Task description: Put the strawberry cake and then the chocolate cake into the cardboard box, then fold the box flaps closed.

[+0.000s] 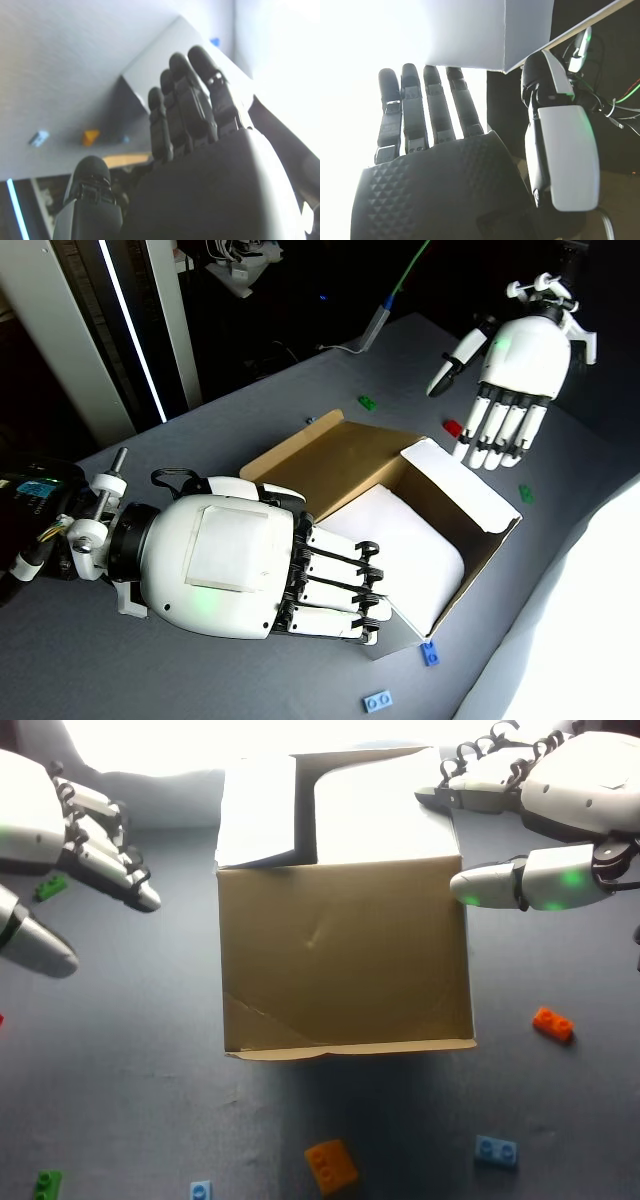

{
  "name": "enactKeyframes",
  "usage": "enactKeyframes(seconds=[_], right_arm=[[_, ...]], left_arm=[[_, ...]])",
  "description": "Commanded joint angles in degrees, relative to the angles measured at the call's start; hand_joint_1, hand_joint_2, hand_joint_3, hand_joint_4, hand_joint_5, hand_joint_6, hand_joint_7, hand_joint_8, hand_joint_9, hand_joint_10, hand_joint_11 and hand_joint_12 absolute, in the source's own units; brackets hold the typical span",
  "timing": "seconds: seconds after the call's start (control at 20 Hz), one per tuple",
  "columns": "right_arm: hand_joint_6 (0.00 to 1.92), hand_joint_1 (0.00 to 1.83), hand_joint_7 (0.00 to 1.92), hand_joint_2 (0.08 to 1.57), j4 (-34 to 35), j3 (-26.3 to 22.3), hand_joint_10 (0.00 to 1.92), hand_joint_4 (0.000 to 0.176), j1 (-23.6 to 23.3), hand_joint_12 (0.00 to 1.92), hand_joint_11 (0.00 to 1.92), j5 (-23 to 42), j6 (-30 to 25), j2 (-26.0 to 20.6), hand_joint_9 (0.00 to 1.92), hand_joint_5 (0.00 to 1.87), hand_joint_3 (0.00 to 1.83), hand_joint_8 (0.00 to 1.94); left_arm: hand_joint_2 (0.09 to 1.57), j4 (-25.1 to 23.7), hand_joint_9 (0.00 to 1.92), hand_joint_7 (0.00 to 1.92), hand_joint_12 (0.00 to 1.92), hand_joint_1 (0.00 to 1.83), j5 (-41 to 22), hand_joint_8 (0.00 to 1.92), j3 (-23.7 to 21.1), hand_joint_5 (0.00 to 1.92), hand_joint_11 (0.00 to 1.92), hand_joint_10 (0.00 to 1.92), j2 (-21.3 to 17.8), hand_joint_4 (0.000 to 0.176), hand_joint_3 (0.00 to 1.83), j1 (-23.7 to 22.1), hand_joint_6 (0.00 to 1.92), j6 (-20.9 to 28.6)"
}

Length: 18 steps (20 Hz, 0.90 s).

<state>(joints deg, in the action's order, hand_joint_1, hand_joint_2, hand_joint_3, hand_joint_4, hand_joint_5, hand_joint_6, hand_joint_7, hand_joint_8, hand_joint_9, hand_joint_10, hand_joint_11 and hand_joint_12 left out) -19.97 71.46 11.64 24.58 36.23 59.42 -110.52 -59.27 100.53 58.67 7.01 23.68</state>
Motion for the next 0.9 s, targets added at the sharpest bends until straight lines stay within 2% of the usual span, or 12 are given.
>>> enactKeyframes(seconds=[0.0,0.05,0.15,0.25,0.45,0.5,0.7,0.8,0.85], right_arm=[[0.01,0.20,0.25,1.20,0.3,0.0,0.01,0.000,-0.5,0.77,0.00,1.4,0.1,-0.4,0.26,0.25,0.00,0.01],[0.02,0.23,0.27,1.19,0.3,-0.1,0.02,0.000,-0.9,0.77,0.00,2.1,-0.2,-0.7,0.27,0.27,0.00,0.01],[0.02,0.25,0.29,1.19,0.3,-0.4,0.02,0.000,-2.0,0.88,0.00,3.5,-0.9,-1.5,0.28,0.28,0.00,0.01],[0.02,0.22,0.31,1.20,0.4,-1.0,0.01,0.000,-3.8,0.98,0.00,3.5,-0.9,-2.6,0.28,0.29,0.00,0.01],[0.01,0.19,0.29,1.20,0.3,-1.5,0.01,0.000,-5.7,0.92,0.00,4.1,-1.0,-4.6,0.28,0.27,0.00,0.00],[0.02,0.19,0.32,1.20,0.3,-1.6,0.02,0.000,-5.7,0.93,0.00,4.2,-1.0,-5.1,0.29,0.30,0.00,0.01],[0.00,0.19,0.29,1.21,1.0,-2.5,0.01,0.000,-5.8,0.86,0.00,4.4,-1.0,-8.1,0.28,0.26,0.00,0.00],[0.00,0.19,0.29,1.20,4.6,-3.5,0.01,0.000,-5.4,0.83,0.00,3.8,-0.5,-10.6,0.28,0.26,0.00,0.00],[0.01,0.20,0.32,1.20,8.2,-4.6,0.02,0.000,-4.6,0.91,0.00,3.6,0.7,-12.4,0.30,0.28,0.00,0.01]], left_arm=[[1.17,5.6,0.49,0.43,0.99,0.00,-1.3,0.00,-0.3,0.38,0.11,0.00,-1.1,0.030,0.00,0.2,0.00,-0.9],[1.17,6.8,0.50,0.44,1.00,0.00,-2.3,0.01,-0.9,0.39,0.11,0.00,-1.6,0.034,0.00,1.0,0.01,-1.9],[1.17,9.3,0.49,0.45,1.00,0.00,-3.5,0.01,-1.7,0.39,0.11,0.00,-2.2,0.027,0.00,2.6,0.01,-3.0],[1.17,12.2,0.48,0.43,0.99,0.00,-4.5,0.00,-2.8,0.37,0.09,0.00,-2.7,0.040,0.00,4.7,0.00,-4.1],[1.17,15.8,0.48,0.44,0.97,0.00,-4.8,0.00,-5.2,0.36,0.10,0.00,-3.2,0.038,0.00,9.4,0.00,-6.2],[1.18,16.6,0.48,0.44,0.97,0.00,-4.9,0.00,-5.8,0.37,0.11,0.00,-3.4,0.026,0.00,10.2,0.01,-6.7],[1.17,18.3,0.48,0.45,0.96,0.00,-5.5,0.00,-8.6,0.38,0.10,0.00,-4.1,0.024,0.00,12.0,0.01,-7.7],[1.18,19.0,0.47,0.44,0.96,0.00,-6.0,0.00,-10.4,0.37,0.10,0.00,-4.5,0.023,0.00,12.7,0.00,-7.9],[1.18,19.4,0.48,0.44,0.96,0.00,-6.4,0.00,-11.4,0.37,0.10,0.00,-4.8,0.018,0.00,13.1,0.00,-8.2]])
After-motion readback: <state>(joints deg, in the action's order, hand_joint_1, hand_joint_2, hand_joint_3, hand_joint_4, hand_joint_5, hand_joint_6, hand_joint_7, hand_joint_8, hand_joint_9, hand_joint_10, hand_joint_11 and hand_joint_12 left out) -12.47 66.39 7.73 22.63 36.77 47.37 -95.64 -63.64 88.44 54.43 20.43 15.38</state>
